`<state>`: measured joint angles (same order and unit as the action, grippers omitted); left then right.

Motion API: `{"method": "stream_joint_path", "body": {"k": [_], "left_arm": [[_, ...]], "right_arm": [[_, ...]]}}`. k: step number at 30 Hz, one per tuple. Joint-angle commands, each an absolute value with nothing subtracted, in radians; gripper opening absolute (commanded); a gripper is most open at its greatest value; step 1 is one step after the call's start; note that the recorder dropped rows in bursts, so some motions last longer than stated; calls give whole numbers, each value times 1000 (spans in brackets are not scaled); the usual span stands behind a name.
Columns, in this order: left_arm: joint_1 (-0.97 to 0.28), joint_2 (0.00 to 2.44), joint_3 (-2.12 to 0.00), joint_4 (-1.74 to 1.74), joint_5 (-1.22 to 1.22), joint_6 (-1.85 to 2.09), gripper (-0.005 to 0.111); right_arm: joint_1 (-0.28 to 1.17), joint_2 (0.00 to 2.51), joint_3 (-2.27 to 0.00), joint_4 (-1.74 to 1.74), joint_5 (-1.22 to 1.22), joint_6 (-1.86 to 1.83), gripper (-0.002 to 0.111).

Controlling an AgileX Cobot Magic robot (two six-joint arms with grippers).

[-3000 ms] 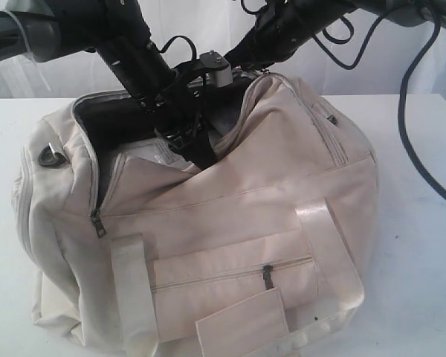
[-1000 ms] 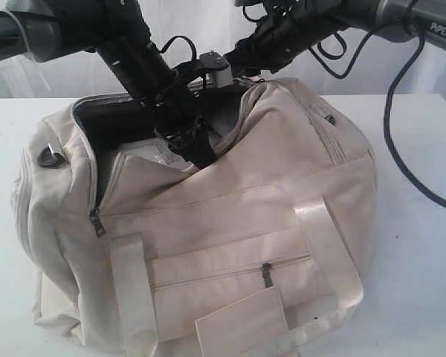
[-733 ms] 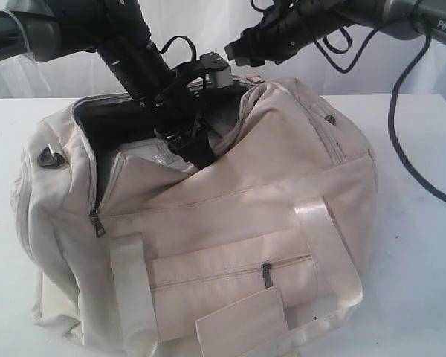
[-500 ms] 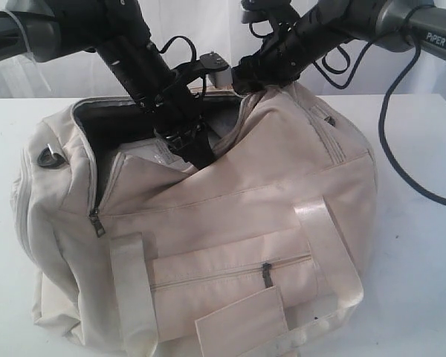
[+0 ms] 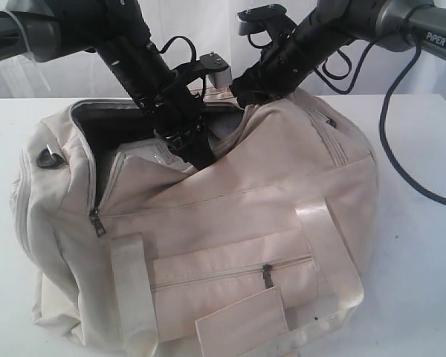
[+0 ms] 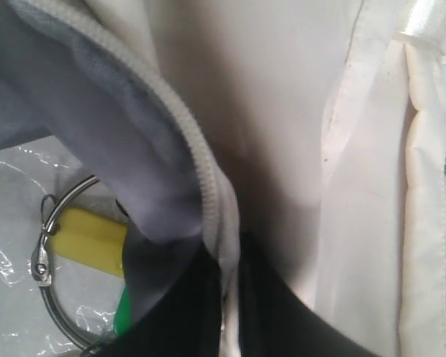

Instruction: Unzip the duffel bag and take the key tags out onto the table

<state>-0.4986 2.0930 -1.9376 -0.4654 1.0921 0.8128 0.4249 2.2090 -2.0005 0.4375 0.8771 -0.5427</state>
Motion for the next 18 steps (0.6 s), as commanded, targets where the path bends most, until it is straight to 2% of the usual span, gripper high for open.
{"method": "stream_joint_path", "body": {"k": [1, 3, 4, 18], "left_arm": [[-501, 2087, -1930, -488, 1117, 811, 0], [-501, 2087, -1930, -488, 1117, 811, 0], [-501, 2087, -1930, -488, 1117, 811, 0], [-501, 2087, -1930, -488, 1117, 811, 0]], "right_arm": [[420, 2206, -2002, 429, 937, -582, 16], [420, 2206, -2002, 429, 919, -582, 3], [420, 2205, -2002, 429, 909, -582, 0], [417, 2112, -2002, 429, 843, -580, 0]]}}
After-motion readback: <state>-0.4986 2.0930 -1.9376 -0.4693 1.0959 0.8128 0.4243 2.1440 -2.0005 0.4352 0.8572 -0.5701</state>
